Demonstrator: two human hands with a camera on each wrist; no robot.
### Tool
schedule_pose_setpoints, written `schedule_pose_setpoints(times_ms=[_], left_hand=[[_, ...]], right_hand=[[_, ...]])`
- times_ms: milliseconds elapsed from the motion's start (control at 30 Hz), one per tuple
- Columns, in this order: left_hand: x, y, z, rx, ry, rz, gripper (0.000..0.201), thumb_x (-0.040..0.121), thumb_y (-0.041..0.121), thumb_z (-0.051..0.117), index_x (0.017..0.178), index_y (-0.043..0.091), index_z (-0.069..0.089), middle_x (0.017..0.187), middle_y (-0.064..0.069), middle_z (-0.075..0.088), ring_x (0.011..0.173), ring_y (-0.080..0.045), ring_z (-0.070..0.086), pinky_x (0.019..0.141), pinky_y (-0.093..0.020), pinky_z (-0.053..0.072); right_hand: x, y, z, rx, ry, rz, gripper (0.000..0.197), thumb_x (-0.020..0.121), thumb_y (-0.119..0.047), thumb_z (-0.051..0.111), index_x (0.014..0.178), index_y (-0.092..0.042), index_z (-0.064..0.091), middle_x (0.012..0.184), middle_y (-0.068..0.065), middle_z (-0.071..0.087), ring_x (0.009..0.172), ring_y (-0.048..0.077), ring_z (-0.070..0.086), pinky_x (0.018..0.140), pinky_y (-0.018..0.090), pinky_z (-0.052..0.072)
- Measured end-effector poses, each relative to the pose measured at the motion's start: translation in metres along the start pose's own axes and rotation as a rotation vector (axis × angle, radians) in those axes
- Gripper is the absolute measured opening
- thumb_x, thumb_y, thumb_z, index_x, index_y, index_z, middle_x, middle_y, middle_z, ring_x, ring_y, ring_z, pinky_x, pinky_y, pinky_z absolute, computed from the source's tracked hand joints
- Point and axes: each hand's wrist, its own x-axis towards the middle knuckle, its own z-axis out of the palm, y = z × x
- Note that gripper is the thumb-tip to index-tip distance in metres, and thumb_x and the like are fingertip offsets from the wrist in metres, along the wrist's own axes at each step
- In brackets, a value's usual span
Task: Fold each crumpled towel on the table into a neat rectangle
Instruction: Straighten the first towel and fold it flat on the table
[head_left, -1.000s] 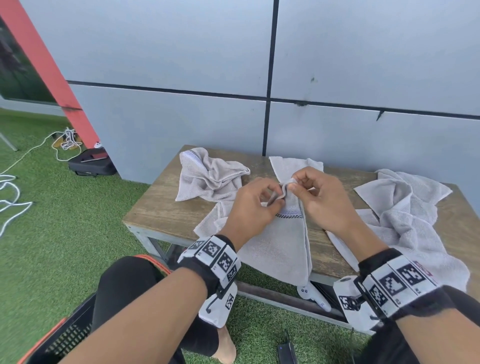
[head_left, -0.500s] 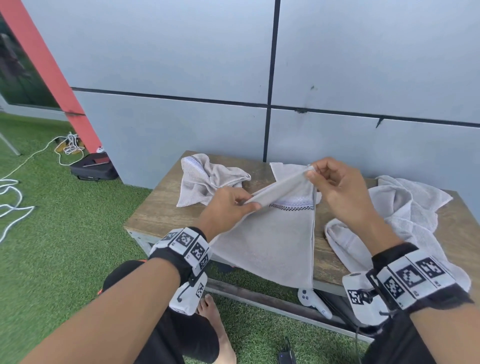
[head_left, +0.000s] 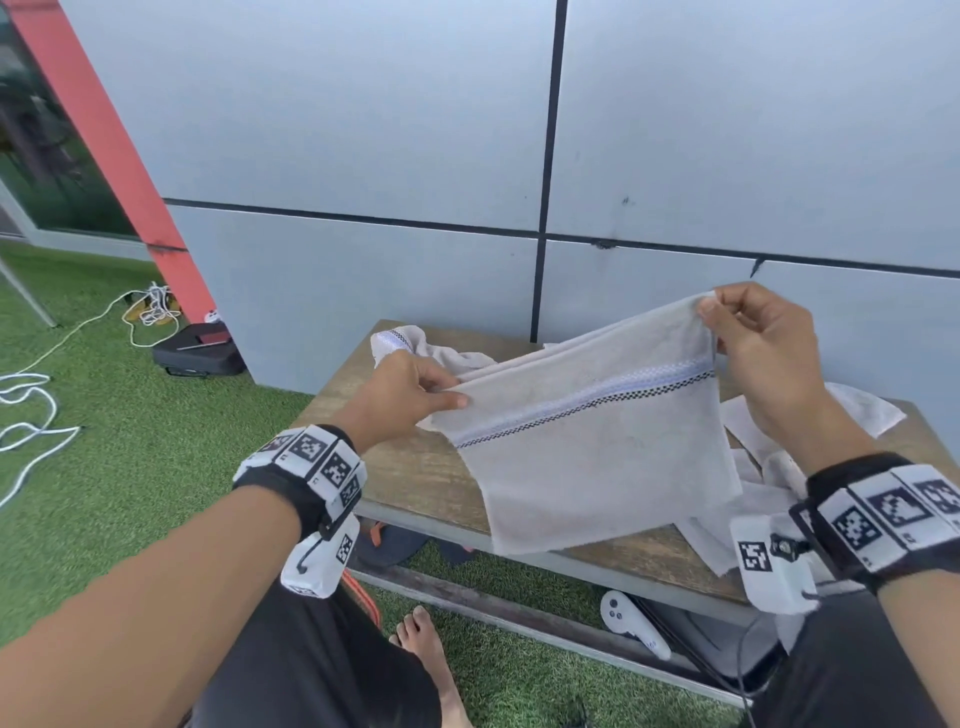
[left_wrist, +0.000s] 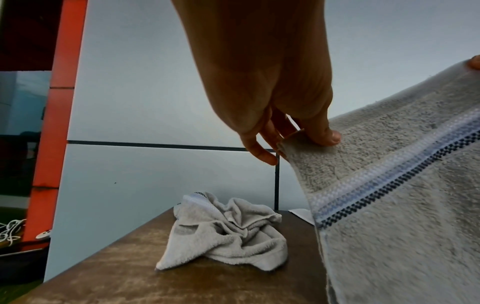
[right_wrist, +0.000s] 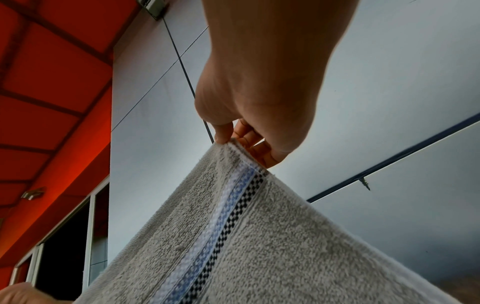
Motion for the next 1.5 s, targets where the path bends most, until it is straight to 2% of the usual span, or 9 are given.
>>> schedule_pose_setpoints(times_ms=[67, 233, 333, 533, 633, 1000, 1200, 1333, 1500], left_hand=[[0.002, 0.003, -0.005, 0.008, -0.003, 0.020, 0.007, 0.083, 0.017, 0.082, 0.086, 0.011, 0.080, 0.084, -0.009, 0.074, 0.071, -0.006, 0.058, 0.070, -0.021, 0.045], [0.004, 0.010, -0.017, 0.110, 0.014, 0.067, 0.007, 0.090, 0.023, 0.074, 0.091, 0.025, 0.081, 0.076, 0.027, 0.069, 0.068, 0.004, 0.063, 0.064, -0.008, 0.045], [0.008, 0.011, -0.023, 0.146, 0.021, 0.106, 0.011, 0.094, 0.019, 0.068, 0.094, 0.020, 0.079, 0.085, 0.012, 0.073, 0.072, -0.010, 0.068, 0.069, -0.023, 0.052], [0.013, 0.022, -0.031, 0.155, 0.002, 0.132, 0.022, 0.098, 0.002, 0.057, 0.101, 0.012, 0.076, 0.100, -0.007, 0.075, 0.078, -0.014, 0.062, 0.070, -0.013, 0.048], [0.017, 0.026, -0.038, 0.091, -0.023, 0.160, 0.015, 0.097, 0.004, 0.060, 0.098, 0.015, 0.071, 0.099, -0.004, 0.075, 0.089, -0.022, 0.070, 0.088, -0.036, 0.057], [0.024, 0.038, -0.038, 0.007, -0.104, 0.164, 0.008, 0.093, 0.016, 0.071, 0.099, 0.018, 0.067, 0.082, 0.003, 0.075, 0.074, -0.009, 0.064, 0.076, -0.020, 0.050], [0.038, 0.043, -0.045, 0.116, -0.076, 0.122, 0.007, 0.090, 0.017, 0.074, 0.097, 0.016, 0.076, 0.083, 0.002, 0.077, 0.062, -0.020, 0.065, 0.068, -0.027, 0.054], [0.061, 0.060, -0.061, 0.163, 0.049, 0.159, 0.010, 0.089, 0.012, 0.074, 0.099, 0.011, 0.076, 0.080, 0.000, 0.074, 0.072, -0.024, 0.069, 0.076, -0.036, 0.058], [0.068, 0.083, -0.076, 0.189, 0.159, 0.237, 0.012, 0.093, 0.005, 0.066, 0.102, 0.005, 0.073, 0.076, -0.007, 0.067, 0.065, -0.014, 0.059, 0.050, -0.009, 0.041]], right_hand=[[0.001, 0.001, -0.004, -0.004, 0.019, 0.013, 0.016, 0.094, -0.023, 0.067, 0.078, -0.027, 0.067, 0.070, -0.006, 0.059, 0.064, 0.009, 0.050, 0.070, 0.035, 0.043], [0.002, 0.005, -0.011, -0.037, 0.038, 0.035, 0.018, 0.094, -0.020, 0.067, 0.078, -0.028, 0.067, 0.069, -0.009, 0.062, 0.064, 0.008, 0.054, 0.069, 0.033, 0.047], [0.002, 0.004, -0.015, -0.067, 0.040, 0.030, 0.017, 0.095, -0.020, 0.067, 0.078, -0.026, 0.067, 0.071, -0.007, 0.062, 0.061, 0.007, 0.054, 0.068, 0.034, 0.049], [0.001, 0.005, -0.022, -0.160, 0.047, -0.035, 0.012, 0.095, -0.026, 0.064, 0.083, -0.025, 0.067, 0.080, 0.000, 0.063, 0.076, 0.018, 0.054, 0.076, 0.038, 0.047], [0.001, 0.005, -0.025, -0.194, 0.034, -0.051, 0.014, 0.097, -0.023, 0.063, 0.092, -0.010, 0.066, 0.085, 0.005, 0.059, 0.079, 0.017, 0.051, 0.080, 0.039, 0.046], [0.012, 0.012, -0.030, -0.259, 0.014, 0.094, 0.015, 0.099, -0.023, 0.060, 0.093, -0.011, 0.066, 0.085, 0.009, 0.060, 0.077, 0.023, 0.050, 0.079, 0.047, 0.049], [0.028, 0.014, -0.023, -0.336, 0.036, 0.074, 0.014, 0.099, -0.025, 0.061, 0.097, -0.012, 0.066, 0.070, -0.002, 0.051, 0.052, 0.002, 0.041, 0.058, 0.021, 0.037], [0.053, -0.003, -0.016, -0.390, 0.043, 0.079, 0.010, 0.097, -0.028, 0.061, 0.088, -0.025, 0.062, 0.078, 0.004, 0.059, 0.057, 0.012, 0.045, 0.059, 0.026, 0.037], [0.060, -0.033, -0.021, -0.172, 0.097, 0.057, 0.010, 0.099, -0.024, 0.059, 0.089, -0.025, 0.058, 0.075, 0.000, 0.064, 0.055, 0.004, 0.059, 0.051, 0.013, 0.044]])
